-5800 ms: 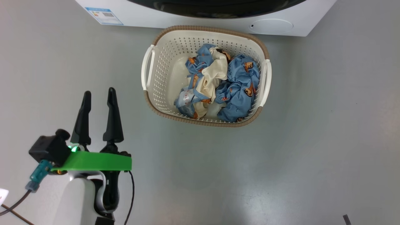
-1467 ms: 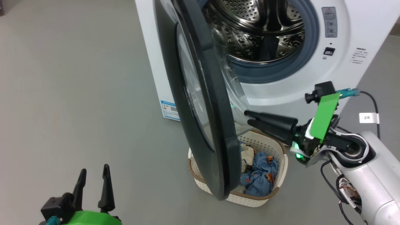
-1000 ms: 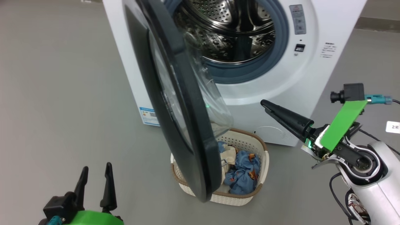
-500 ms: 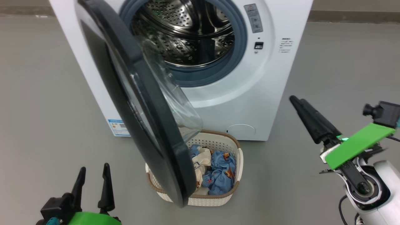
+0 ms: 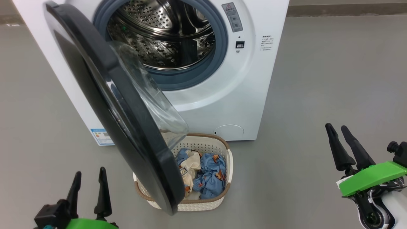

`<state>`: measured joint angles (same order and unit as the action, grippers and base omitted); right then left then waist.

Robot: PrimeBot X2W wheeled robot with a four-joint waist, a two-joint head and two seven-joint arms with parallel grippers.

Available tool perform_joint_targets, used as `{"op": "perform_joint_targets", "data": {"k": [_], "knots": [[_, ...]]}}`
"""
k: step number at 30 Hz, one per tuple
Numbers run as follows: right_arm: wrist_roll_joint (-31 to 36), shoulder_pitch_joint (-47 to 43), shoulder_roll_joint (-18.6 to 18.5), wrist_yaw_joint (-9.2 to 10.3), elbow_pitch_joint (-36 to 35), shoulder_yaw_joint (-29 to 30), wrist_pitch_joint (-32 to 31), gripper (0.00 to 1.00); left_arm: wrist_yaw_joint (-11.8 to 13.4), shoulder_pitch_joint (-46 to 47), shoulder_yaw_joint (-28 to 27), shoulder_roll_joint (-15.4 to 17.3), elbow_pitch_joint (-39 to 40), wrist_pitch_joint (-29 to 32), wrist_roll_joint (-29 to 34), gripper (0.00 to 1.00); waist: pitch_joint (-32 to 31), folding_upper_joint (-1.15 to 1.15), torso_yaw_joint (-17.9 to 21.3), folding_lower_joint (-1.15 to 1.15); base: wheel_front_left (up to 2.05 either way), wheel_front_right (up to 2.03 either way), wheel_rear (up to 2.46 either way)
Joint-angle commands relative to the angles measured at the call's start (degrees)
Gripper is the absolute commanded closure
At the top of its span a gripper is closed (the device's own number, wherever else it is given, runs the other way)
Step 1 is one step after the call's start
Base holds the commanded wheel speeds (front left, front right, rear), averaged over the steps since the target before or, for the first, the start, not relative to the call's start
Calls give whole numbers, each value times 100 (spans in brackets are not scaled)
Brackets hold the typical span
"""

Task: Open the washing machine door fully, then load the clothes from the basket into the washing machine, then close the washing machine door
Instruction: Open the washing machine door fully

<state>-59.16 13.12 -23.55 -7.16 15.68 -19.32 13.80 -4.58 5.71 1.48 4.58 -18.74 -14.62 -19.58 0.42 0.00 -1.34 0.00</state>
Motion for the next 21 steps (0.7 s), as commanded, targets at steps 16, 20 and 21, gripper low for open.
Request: {"op": "perform_joint_targets", "data": {"k": [16,20,21], "knots": [[2647,-147,769,-33,552,1109,118,0,30,-38,-191,91,274,-38,212,0,-43,0,111,0,0,0,0],[2876,-237,865,-33,586,1219,119,0,39,-39,-197,85,261,-38,211,0,-67,0,84,0,0,0,0],[2907,-253,881,-33,594,1239,119,0,41,-40,-197,83,257,-38,208,0,-72,0,77,0,0,0,0]]}}
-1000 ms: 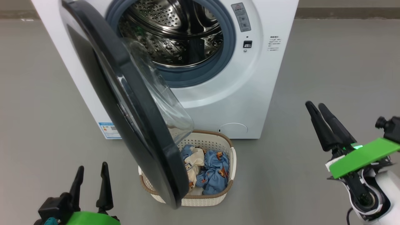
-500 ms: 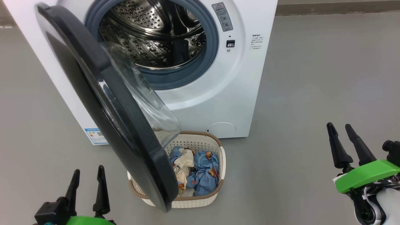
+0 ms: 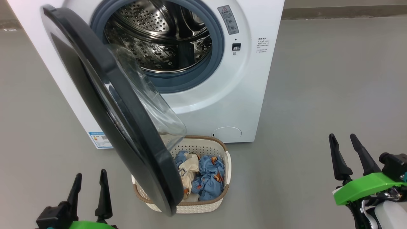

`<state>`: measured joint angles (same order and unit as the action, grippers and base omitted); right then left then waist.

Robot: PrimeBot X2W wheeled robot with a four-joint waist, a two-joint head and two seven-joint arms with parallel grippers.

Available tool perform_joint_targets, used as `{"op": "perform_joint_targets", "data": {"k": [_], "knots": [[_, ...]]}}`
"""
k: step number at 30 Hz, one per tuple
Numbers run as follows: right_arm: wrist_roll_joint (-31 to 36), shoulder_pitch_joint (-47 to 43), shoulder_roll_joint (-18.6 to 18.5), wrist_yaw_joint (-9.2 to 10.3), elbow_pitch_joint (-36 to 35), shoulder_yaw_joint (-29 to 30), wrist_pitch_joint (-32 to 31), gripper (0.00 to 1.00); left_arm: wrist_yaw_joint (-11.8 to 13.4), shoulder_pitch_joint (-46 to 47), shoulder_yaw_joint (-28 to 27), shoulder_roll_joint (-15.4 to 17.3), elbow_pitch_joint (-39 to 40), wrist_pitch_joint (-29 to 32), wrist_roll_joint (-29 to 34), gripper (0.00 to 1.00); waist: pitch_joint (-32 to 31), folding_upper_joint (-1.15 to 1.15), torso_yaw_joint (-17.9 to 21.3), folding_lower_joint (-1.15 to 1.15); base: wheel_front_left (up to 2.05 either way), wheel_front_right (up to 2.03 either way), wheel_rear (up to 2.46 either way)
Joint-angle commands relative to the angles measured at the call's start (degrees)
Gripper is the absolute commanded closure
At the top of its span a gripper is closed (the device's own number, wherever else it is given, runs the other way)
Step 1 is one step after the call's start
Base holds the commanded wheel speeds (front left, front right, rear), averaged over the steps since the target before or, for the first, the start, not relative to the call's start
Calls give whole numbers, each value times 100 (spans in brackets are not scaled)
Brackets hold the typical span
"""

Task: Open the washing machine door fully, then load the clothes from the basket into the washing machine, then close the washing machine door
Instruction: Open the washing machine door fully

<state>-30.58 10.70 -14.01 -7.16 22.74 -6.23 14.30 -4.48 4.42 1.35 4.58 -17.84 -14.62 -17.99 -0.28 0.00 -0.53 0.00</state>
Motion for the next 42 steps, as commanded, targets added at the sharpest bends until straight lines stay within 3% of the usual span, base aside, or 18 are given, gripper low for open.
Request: {"op": "perform_joint_targets", "data": {"k": [1,42], "knots": [[71,-26,-58,-33,-103,-52,69,0,31,89,-184,81,163,-38,46,0,-5,0,-10,0,0,0,0],[-9,-3,23,-33,-25,-214,70,0,55,220,-118,94,102,-38,-24,0,32,0,-5,0,0,0,0]]}}
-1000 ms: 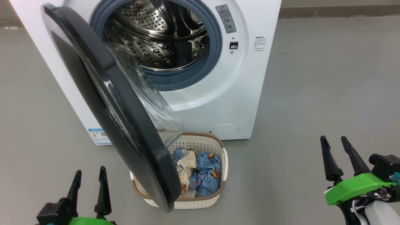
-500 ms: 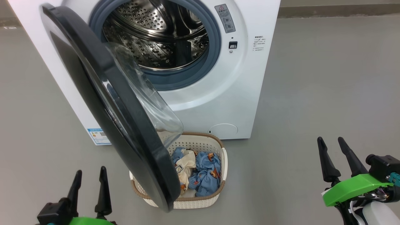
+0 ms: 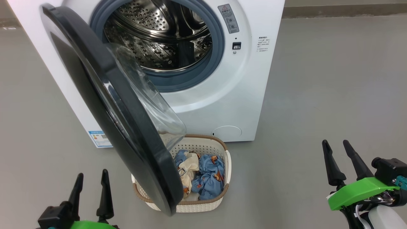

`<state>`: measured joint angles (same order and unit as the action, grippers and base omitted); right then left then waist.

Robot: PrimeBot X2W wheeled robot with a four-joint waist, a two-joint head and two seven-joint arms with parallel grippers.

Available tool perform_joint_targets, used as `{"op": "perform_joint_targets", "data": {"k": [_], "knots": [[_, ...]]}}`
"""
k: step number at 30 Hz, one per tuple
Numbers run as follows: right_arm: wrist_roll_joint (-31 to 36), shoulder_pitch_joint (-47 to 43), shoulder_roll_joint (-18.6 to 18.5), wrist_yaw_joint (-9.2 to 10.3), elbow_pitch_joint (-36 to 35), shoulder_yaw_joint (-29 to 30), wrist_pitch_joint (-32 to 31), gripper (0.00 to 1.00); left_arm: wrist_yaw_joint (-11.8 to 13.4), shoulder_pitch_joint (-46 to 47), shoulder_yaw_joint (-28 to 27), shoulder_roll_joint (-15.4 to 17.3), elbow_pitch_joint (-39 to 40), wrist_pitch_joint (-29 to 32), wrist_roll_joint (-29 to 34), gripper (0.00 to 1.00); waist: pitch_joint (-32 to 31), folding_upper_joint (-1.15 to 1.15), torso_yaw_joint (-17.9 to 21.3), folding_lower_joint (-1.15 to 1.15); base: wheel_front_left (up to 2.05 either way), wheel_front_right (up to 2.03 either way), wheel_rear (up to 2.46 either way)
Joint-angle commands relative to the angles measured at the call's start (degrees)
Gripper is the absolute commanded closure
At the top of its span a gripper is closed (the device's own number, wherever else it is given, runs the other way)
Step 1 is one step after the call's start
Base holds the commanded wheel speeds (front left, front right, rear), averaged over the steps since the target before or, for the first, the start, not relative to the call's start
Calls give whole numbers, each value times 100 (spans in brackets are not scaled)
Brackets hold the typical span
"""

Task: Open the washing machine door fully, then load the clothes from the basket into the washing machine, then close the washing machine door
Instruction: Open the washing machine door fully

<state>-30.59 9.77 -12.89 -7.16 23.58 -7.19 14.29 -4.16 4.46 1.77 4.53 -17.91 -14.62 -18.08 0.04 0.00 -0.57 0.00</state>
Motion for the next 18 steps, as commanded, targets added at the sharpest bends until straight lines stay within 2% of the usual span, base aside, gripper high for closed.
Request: {"op": "perform_joint_targets", "data": {"k": [1,18], "knots": [[-10,89,-88,-33,-108,-124,71,0,20,210,-162,97,116,-38,-17,0,0,0,-2,0,0,0,0],[119,112,-99,-33,-20,-151,71,0,14,185,-167,78,169,-38,8,0,-17,0,-12,0,0,0,0]]}}
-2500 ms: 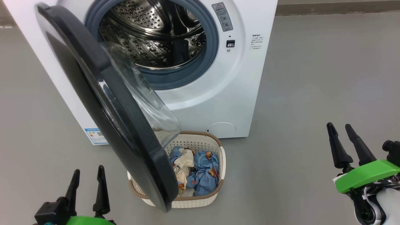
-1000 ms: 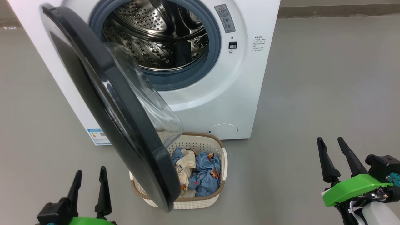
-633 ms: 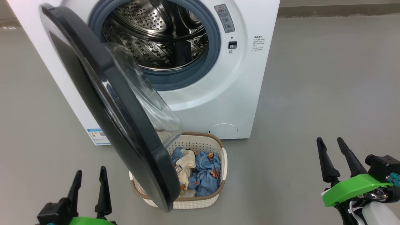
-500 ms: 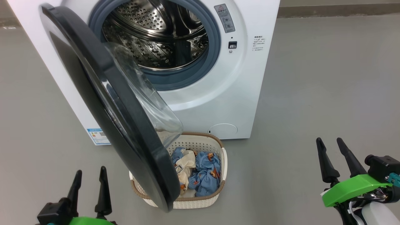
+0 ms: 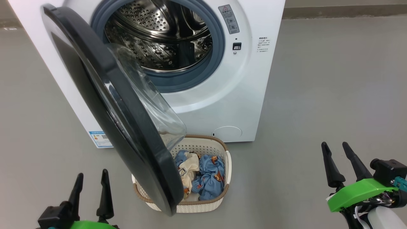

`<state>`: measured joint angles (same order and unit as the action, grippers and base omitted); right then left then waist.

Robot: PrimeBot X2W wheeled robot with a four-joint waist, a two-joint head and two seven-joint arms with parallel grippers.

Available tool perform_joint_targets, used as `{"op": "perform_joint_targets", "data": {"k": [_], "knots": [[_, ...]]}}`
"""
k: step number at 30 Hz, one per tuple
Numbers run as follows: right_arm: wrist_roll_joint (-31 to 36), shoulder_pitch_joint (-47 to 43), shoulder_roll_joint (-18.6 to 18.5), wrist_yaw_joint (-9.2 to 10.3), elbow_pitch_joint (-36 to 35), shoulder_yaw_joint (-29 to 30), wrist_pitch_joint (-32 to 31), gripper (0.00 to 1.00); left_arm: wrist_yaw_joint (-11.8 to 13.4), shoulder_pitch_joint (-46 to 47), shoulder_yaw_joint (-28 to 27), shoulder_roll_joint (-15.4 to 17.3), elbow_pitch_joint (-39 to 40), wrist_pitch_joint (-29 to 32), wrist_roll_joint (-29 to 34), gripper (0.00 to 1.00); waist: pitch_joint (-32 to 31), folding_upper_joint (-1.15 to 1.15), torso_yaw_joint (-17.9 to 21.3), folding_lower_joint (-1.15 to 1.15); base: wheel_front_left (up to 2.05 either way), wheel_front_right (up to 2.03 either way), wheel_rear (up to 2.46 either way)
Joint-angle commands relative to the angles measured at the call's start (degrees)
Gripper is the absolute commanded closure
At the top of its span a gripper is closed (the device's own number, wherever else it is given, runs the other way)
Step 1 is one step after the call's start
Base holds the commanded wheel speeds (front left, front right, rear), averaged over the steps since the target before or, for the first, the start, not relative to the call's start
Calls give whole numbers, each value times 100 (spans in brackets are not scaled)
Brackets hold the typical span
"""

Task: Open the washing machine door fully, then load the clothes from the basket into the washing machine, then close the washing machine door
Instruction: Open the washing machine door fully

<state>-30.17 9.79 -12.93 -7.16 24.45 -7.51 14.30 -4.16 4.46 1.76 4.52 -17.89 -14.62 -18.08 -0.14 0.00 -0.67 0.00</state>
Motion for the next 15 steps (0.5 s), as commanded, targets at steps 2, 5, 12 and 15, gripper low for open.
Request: {"op": "perform_joint_targets", "data": {"k": [2,5,12,15], "knots": [[85,116,-95,-33,-100,-120,70,0,13,187,-162,74,184,-38,16,0,2,0,-5,0,0,0,0],[85,118,-91,-33,-96,-116,70,0,8,193,-157,66,213,-38,21,100,1,0,-12,0,0,0,0],[63,101,-78,-33,-97,-111,70,0,-28,241,-125,36,642,-38,60,100,-21,0,-39,0,0,0,0],[49,92,-80,-33,-98,-123,70,0,-29,267,-71,5,987,-38,96,100,-32,0,-52,0,0,0,0]]}}
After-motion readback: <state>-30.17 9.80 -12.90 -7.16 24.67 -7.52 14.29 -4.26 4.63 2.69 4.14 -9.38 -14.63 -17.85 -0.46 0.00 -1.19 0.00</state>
